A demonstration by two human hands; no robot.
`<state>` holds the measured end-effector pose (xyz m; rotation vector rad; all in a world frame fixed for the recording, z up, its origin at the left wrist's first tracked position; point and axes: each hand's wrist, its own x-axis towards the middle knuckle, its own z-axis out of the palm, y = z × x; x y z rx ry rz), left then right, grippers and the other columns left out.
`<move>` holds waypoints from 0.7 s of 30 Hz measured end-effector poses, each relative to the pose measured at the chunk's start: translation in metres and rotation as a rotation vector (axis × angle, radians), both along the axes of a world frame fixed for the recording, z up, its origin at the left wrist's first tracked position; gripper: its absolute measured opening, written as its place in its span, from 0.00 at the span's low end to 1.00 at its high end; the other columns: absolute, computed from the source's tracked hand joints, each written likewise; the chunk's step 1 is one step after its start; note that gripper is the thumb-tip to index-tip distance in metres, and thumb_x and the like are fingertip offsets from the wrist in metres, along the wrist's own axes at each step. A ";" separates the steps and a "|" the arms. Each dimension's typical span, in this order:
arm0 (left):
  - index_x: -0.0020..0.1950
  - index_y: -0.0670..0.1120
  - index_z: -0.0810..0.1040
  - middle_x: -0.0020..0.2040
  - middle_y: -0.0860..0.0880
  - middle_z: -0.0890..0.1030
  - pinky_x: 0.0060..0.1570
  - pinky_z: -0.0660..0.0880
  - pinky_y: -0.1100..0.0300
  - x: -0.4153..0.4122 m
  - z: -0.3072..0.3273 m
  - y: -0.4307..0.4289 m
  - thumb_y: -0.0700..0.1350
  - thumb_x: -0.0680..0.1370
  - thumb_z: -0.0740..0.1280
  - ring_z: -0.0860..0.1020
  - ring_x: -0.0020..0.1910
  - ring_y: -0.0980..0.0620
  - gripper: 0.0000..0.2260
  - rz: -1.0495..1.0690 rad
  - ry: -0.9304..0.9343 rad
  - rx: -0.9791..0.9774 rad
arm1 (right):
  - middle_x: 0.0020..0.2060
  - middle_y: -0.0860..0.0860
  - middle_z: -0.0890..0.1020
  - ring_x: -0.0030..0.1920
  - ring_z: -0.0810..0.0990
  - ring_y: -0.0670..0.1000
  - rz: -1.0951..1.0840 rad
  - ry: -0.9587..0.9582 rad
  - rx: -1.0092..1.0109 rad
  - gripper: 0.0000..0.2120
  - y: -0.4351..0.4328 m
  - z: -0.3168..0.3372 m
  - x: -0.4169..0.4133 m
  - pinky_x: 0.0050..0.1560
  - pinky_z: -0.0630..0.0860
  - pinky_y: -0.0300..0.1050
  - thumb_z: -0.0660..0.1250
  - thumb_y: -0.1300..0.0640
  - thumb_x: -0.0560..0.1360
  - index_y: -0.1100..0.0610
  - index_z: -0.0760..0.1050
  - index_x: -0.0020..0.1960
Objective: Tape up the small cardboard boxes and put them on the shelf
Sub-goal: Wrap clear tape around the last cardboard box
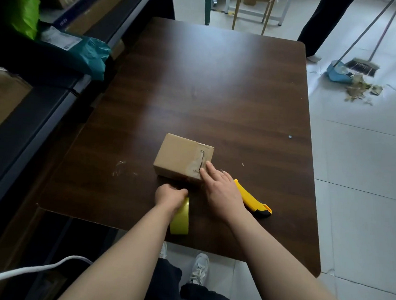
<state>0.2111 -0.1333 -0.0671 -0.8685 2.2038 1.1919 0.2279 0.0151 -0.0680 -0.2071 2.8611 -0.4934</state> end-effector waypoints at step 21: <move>0.63 0.49 0.69 0.57 0.50 0.71 0.44 0.70 0.65 -0.058 0.051 -0.087 0.37 0.73 0.71 0.72 0.52 0.53 0.22 -0.191 0.616 -0.205 | 0.78 0.53 0.55 0.77 0.54 0.52 -0.256 -0.087 -0.117 0.39 -0.011 0.018 -0.006 0.77 0.53 0.47 0.65 0.50 0.77 0.57 0.46 0.79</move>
